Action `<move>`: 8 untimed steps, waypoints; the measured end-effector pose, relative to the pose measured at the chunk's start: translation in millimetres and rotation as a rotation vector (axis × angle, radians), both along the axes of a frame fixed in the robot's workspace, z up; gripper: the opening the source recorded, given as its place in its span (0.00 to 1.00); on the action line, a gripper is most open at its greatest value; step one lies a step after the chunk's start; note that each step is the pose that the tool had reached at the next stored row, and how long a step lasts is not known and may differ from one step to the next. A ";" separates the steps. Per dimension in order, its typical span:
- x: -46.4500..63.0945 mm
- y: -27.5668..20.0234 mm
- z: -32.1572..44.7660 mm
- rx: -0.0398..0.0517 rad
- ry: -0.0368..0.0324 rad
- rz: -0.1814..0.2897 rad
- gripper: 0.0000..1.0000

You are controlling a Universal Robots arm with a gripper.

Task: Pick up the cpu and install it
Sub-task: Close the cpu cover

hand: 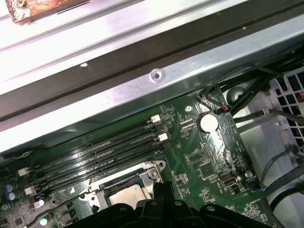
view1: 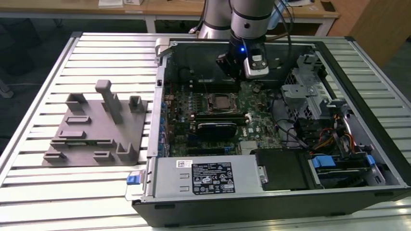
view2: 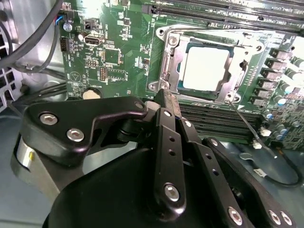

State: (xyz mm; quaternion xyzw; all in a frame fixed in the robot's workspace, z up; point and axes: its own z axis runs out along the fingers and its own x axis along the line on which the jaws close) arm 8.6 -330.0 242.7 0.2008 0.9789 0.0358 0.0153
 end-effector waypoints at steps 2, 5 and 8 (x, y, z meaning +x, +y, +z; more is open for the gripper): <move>0.0 0.0 0.0 0.0001 0.0000 0.015 0.11; 0.0 0.0 0.0 0.0001 0.0000 0.037 0.11; 0.0 0.0 0.0 0.0000 0.0000 0.059 0.11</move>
